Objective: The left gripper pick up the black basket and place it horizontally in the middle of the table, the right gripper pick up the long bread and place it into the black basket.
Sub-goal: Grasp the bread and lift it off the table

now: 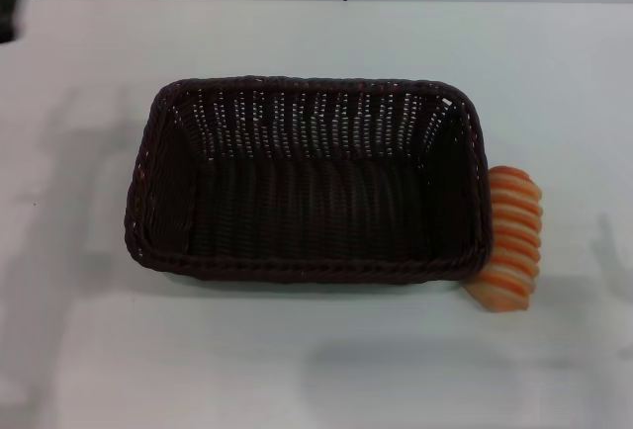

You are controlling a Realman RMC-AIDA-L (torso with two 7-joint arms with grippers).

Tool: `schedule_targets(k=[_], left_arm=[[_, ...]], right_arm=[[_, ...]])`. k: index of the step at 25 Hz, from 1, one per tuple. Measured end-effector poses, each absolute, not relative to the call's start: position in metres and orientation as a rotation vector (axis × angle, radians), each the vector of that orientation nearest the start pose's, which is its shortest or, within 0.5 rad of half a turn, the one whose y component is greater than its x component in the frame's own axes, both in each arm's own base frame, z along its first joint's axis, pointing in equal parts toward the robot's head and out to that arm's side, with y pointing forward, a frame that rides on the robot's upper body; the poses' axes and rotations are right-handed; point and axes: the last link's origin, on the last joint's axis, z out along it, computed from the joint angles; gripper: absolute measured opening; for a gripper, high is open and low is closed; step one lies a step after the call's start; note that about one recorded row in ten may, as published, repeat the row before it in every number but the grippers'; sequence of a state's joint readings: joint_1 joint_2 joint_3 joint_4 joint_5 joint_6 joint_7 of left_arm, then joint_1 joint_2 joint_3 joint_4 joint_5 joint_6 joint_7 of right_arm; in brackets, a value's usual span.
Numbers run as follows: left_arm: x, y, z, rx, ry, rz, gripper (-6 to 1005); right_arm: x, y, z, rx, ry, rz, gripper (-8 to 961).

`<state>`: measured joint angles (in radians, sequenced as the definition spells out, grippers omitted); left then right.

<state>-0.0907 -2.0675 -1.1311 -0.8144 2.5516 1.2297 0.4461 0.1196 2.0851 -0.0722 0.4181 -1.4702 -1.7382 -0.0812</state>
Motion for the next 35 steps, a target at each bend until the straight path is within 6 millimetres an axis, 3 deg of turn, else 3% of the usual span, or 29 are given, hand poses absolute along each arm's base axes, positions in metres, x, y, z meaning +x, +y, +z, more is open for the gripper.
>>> schedule_targets(k=[1, 2, 3, 4, 5, 6, 9, 21, 35], left_arm=[[-0.262, 0.297, 0.034, -1.306, -0.064, -0.658, 674], [-0.291, 0.288, 0.046, -1.249, -0.176, -0.716, 674], [-0.291, 0.288, 0.046, -1.249, -0.176, -0.716, 673], [-0.306, 0.284, 0.053, -1.217, -0.23, -0.741, 673], [-0.34, 0.274, 0.067, -1.149, -0.353, -0.788, 673], [-0.361, 0.271, 0.077, -1.107, -0.408, -0.792, 673], [-0.381, 0.264, 0.087, -1.059, -0.435, -0.739, 673], [-0.374, 0.27, 0.086, -1.064, -0.367, -0.704, 671], [-0.372, 0.269, 0.085, -1.072, -0.346, -0.705, 669]], right_arm=[[0.322, 0.177, -0.037, -1.418, 0.496, 0.828, 772], [0.321, 0.178, -0.038, -1.426, 0.505, 0.825, 771], [0.321, 0.179, -0.041, -1.436, 0.516, 0.822, 771], [0.321, 0.181, -0.043, -1.445, 0.523, 0.82, 771], [0.32, 0.182, -0.045, -1.457, 0.533, 0.818, 770], [0.32, 0.184, -0.048, -1.47, 0.541, 0.815, 770], [0.319, 0.19, -0.055, -1.515, 0.568, 0.802, 769], [0.309, 0.211, -0.093, -1.73, 0.618, 0.683, 764], [0.315, 0.226, -0.105, -1.781, 0.681, 0.591, 759]])
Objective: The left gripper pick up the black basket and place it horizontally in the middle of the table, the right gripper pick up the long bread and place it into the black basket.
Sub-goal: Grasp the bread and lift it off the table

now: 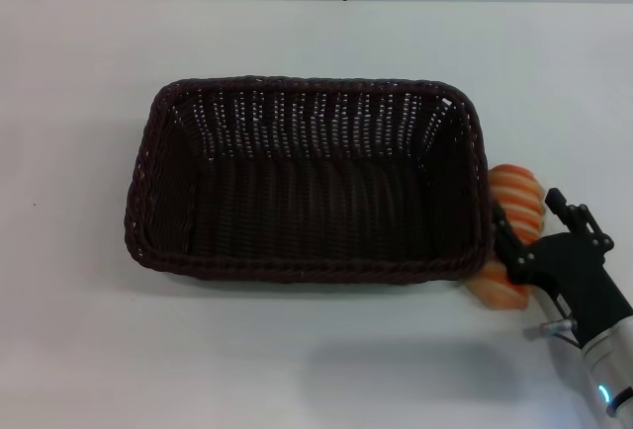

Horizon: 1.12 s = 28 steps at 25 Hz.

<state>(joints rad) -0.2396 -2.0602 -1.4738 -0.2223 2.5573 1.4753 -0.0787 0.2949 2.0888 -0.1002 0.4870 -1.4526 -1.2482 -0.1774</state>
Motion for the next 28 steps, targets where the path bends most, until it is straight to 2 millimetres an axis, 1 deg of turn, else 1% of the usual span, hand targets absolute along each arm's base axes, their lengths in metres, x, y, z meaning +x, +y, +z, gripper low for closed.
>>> schedule_targets(k=[6, 9, 10, 11, 12, 13, 14, 15, 16, 17, 18, 19, 20, 21, 22, 23, 24, 25, 27, 28], left_arm=[[-0.372, 0.268, 0.085, -1.071, -0.344, -0.706, 668], [-0.371, 0.268, 0.086, -1.071, -0.343, -0.706, 667], [-0.371, 0.268, 0.086, -1.071, -0.343, -0.706, 667], [-0.371, 0.268, 0.086, -1.071, -0.343, -0.706, 667], [-0.371, 0.268, 0.085, -1.071, -0.342, -0.706, 667], [-0.372, 0.268, 0.085, -1.073, -0.342, -0.706, 667], [-0.372, 0.268, 0.085, -1.073, -0.342, -0.706, 667], [-0.372, 0.268, 0.085, -1.073, -0.342, -0.706, 667], [-0.372, 0.267, 0.085, -1.073, -0.343, -0.704, 668], [-0.372, 0.267, 0.085, -1.073, -0.343, -0.704, 668], [-0.372, 0.266, 0.085, -1.075, -0.342, -0.702, 668], [-0.372, 0.266, 0.085, -1.075, -0.342, -0.702, 668], [-0.372, 0.266, 0.085, -1.078, -0.342, -0.701, 668], [-0.372, 0.266, 0.085, -1.079, -0.341, -0.701, 668], [-0.372, 0.266, 0.085, -1.079, -0.341, -0.701, 668], [-0.372, 0.266, 0.084, -1.08, -0.341, -0.702, 669], [-0.372, 0.266, 0.084, -1.08, -0.341, -0.702, 669], [-0.372, 0.266, 0.084, -1.08, -0.34, -0.702, 669], [-0.372, 0.266, 0.085, -1.08, -0.339, -0.703, 669], [-0.372, 0.266, 0.084, -1.081, -0.339, -0.706, 669]], right_arm=[[0.322, 0.231, -0.101, -1.75, 0.702, 0.556, 757], [0.322, 0.23, -0.099, -1.736, 0.696, 0.561, 607], [0.32, 0.227, -0.093, -1.7, 0.676, 0.595, 593], [0.32, 0.227, -0.093, -1.7, 0.676, 0.595, 579], [0.318, 0.224, -0.089, -1.675, 0.658, 0.621, 566], [0.311, 0.218, -0.08, -1.618, 0.607, 0.68, 552], [0.311, 0.218, -0.08, -1.618, 0.607, 0.68, 542], [0.303, 0.212, -0.072, -1.57, 0.55, 0.72, 531], [0.303, 0.212, -0.072, -1.57, 0.55, 0.72, 521], [0.298, 0.209, -0.069, -1.548, 0.518, 0.733, 510], [0.288, 0.204, -0.065, -1.523, 0.434, 0.749, 500], [0.288, 0.204, -0.065, -1.523, 0.434, 0.749, 497], [0.276, 0.201, -0.063, -1.521, 0.371, 0.787, 493], [0.276, 0.201, -0.063, -1.521, 0.371, 0.787, 489], [0.269, 0.201, -0.063, -1.526, 0.339, 0.822, 486], [0.254, 0.206, -0.063, -1.538, 0.288, 0.899, 482], [0.254, 0.206, -0.063, -1.538, 0.288, 0.899, 479], [0.247, 0.21, -0.063, -1.544, 0.266, 0.931, 475], [0.232, 0.22, -0.064, -1.569, 0.222, 0.99, 468], [0.218, 0.231, -0.067, -1.602, 0.182, 1.038, 465]])
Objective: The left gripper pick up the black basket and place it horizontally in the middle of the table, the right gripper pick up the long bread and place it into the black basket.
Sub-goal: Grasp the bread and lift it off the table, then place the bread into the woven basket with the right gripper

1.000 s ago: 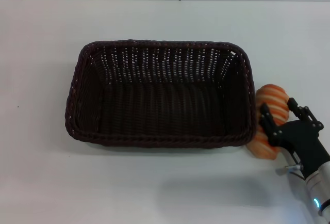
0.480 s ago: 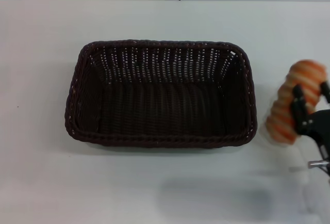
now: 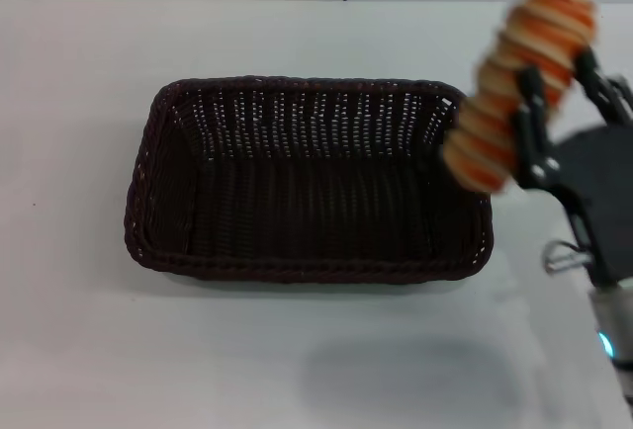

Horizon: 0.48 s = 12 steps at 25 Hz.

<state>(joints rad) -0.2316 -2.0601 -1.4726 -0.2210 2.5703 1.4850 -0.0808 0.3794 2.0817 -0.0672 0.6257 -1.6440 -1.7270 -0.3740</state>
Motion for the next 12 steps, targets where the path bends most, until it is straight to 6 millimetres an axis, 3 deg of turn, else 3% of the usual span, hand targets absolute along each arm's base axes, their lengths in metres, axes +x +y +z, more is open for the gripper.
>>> schedule_targets(k=[5, 10, 12], left_arm=[[-0.372, 0.265, 0.084, -1.083, -0.341, -0.712, 670], [-0.372, 0.263, 0.083, -1.09, -0.343, -0.709, 671], [-0.373, 0.262, 0.083, -1.089, -0.343, -0.709, 671]], right_arm=[[0.194, 0.248, -0.08, -1.71, 0.122, 1.091, 429], [0.183, 0.247, -0.092, -1.787, 0.115, 1.106, 360], [0.182, 0.248, -0.095, -1.806, 0.123, 1.096, 419]])
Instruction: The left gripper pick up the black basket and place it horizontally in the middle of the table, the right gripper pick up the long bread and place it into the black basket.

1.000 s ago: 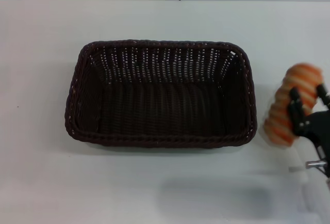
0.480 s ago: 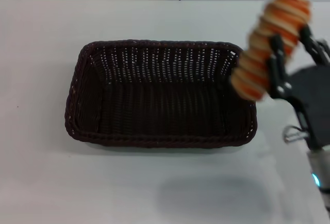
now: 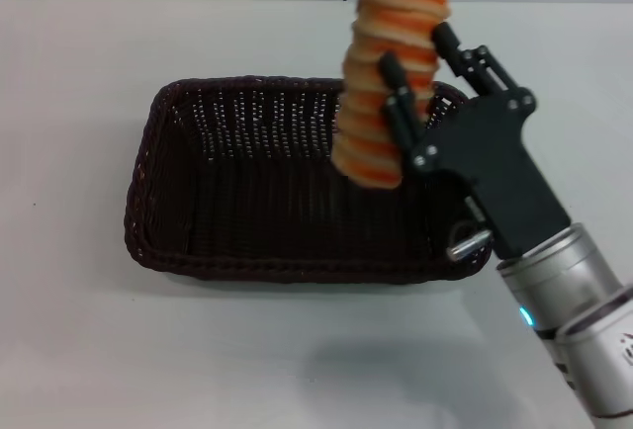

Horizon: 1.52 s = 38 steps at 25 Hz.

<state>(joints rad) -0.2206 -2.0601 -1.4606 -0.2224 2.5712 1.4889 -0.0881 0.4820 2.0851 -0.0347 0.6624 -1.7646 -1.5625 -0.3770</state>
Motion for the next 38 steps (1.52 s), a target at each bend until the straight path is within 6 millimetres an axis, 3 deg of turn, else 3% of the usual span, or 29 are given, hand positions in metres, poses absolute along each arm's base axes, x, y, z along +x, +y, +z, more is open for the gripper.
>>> schedule_targets(k=[3, 8, 14, 15, 16, 18, 19, 22, 23, 24, 28, 33, 36, 38], left_arm=[[-0.373, 0.261, 0.083, -1.088, -0.345, -0.707, 671], [-0.375, 0.259, 0.083, -1.087, -0.348, -0.702, 672], [-0.377, 0.257, 0.083, -1.086, -0.351, -0.696, 673], [-0.377, 0.256, 0.083, -1.085, -0.352, -0.695, 673], [-0.377, 0.256, 0.083, -1.086, -0.352, -0.695, 673], [-0.378, 0.255, 0.083, -1.086, -0.355, -0.691, 674], [-0.378, 0.255, 0.083, -1.086, -0.355, -0.691, 674], [-0.379, 0.253, 0.081, -1.088, -0.36, -0.68, 674], [-0.38, 0.252, 0.079, -1.097, -0.364, -0.671, 674], [-0.38, 0.252, 0.079, -1.097, -0.364, -0.671, 674], [-0.382, 0.25, 0.073, -1.133, -0.374, -0.658, 675], [-0.381, 0.25, 0.068, -1.163, -0.387, -0.658, 676], [-0.381, 0.251, 0.066, -1.177, -0.387, -0.652, 801], [-0.381, 0.251, 0.065, -1.18, -0.387, -0.651, 801]], right_arm=[[0.183, 0.252, -0.095, -1.802, 0.14, 1.083, 508], [0.185, 0.254, -0.093, -1.784, 0.16, 1.076, 740], [0.19, 0.253, -0.086, -1.731, 0.183, 1.082, 791], [0.199, 0.25, -0.074, -1.632, 0.204, 1.079, 800], [0.199, 0.25, -0.074, -1.632, 0.204, 1.079, 808], [0.221, 0.242, -0.049, -1.453, 0.226, 1.042, 825], [0.221, 0.242, -0.049, -1.453, 0.226, 1.042, 833], [0.246, 0.229, -0.026, -1.295, 0.249, 0.981, 842], [0.265, 0.22, -0.014, -1.2, 0.276, 0.92, 842], [0.265, 0.22, -0.014, -1.2, 0.276, 0.92, 842], [0.306, 0.197, 0.009, -1.04, 0.375, 0.853, 842], [0.326, 0.183, 0.017, -1.001, 0.422, 0.854, 842], [0.326, 0.181, 0.016, -1.005, 0.422, 0.85, 842], [0.327, 0.18, 0.015, -1.006, 0.423, 0.846, 842]])
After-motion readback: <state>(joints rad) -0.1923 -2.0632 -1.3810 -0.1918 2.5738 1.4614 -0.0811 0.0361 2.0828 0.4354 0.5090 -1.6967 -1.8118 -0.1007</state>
